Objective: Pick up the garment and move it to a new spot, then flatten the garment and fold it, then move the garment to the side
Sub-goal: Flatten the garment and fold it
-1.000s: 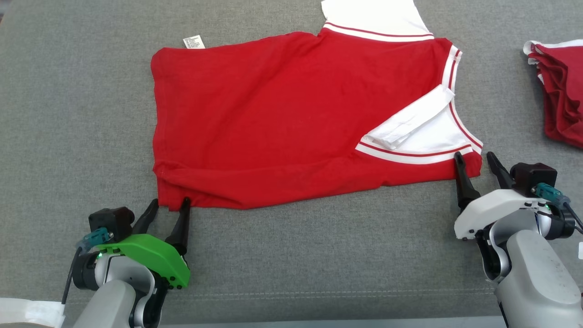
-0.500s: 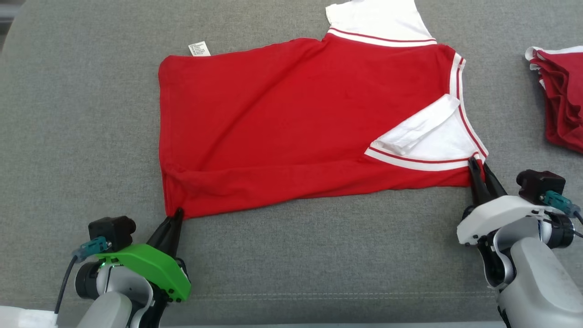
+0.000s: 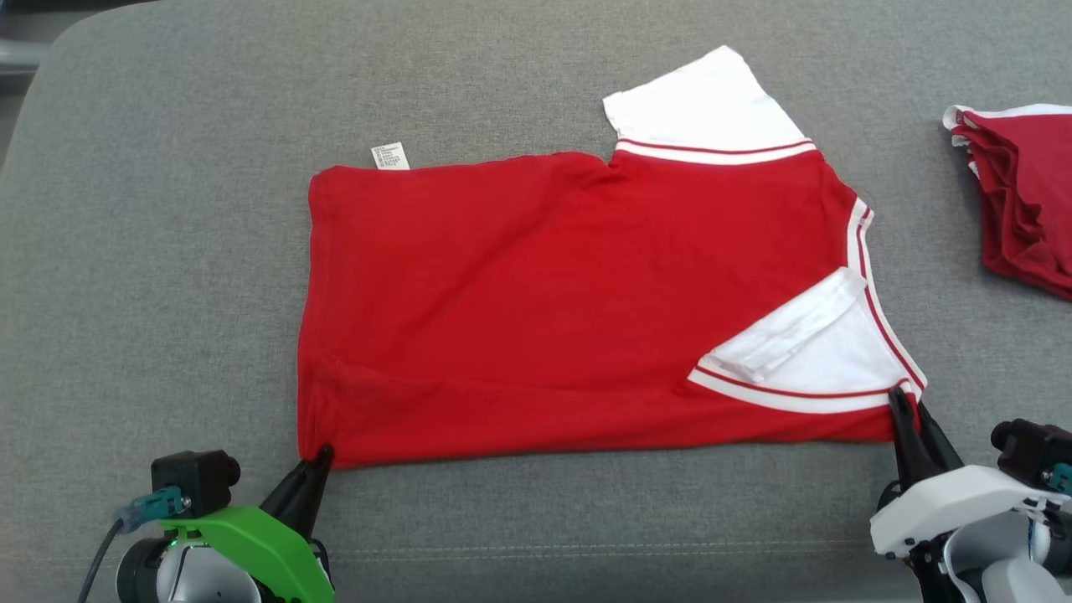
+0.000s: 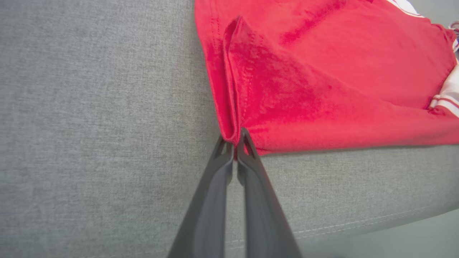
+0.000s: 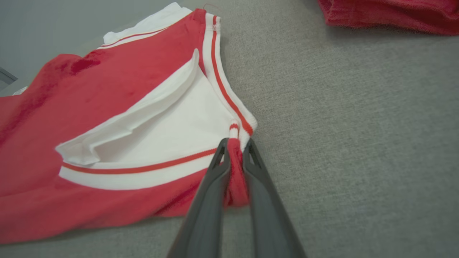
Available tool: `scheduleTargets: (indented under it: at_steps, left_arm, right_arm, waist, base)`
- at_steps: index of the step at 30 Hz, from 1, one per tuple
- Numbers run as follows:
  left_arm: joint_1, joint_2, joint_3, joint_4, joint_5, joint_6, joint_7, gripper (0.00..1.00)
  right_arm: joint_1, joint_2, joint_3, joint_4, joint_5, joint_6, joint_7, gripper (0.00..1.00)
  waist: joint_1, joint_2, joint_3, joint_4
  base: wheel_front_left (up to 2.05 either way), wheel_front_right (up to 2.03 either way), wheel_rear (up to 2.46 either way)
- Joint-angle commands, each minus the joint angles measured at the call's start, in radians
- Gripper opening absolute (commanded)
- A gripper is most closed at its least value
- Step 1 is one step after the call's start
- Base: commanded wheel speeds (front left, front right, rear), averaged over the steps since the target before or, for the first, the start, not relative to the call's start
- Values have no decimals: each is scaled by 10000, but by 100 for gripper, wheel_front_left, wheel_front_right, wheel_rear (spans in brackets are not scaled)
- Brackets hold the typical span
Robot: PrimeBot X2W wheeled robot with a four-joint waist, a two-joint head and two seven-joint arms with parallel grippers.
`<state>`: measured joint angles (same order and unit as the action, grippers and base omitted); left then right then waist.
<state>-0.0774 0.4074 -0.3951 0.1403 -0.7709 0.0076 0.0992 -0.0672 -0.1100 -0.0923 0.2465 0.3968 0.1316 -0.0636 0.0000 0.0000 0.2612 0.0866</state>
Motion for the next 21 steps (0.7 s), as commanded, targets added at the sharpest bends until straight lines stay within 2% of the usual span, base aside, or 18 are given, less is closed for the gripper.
scheduleTargets:
  at_steps: [1, 8, 9, 10, 11, 12, 16, 21]
  left_arm:
    - [279, 122, 54, -195, -159, 135, 93, 0]
    - [723, 133, 117, -407, -274, 373, 205, 0]
    - [727, 102, 133, -425, -320, 401, 191, 7]
    - [731, 67, 132, -430, -355, 403, 219, 43]
    - [714, 61, 117, -426, -338, 429, 227, 95]
    - [676, 52, 101, -398, -306, 436, 205, 100]
    - [525, -8, 136, -270, -114, 587, -72, 100]
    - [221, -97, 481, -340, 324, 1075, -952, 100]
  right_arm:
    - [521, 154, -247, -466, -52, -19, 162, 0]
    - [1074, 454, -373, -1000, -191, -19, 477, 0]
    - [1034, 470, -396, -998, -224, -19, 516, 26]
    - [982, 479, -432, -980, -243, -19, 540, 64]
    - [940, 489, -478, -953, -364, -19, 572, 100]
    - [879, 502, -506, -944, -431, -17, 550, 100]
    - [792, 532, -634, -1036, -690, -13, 319, 100]
    - [522, 568, -759, -1473, -1209, -11, -402, 100]
  waist:
    - [0, 0, -41, -95]
    - [0, 0, -106, -332]
    - [0, 0, -117, -345]
    - [0, 0, -139, -344]
    - [0, 0, -155, -334]
    - [0, 0, -171, -325]
    - [0, 0, -285, -304]
    - [0, 0, -457, -376]
  base:
    - [0, 0, 0]
    - [0, 0, 0]
    - [0, 0, 0]
    - [0, 0, 0]
    - [0, 0, 0]
    - [0, 0, 0]
    - [0, 0, 0]
    - [0, 0, 0]
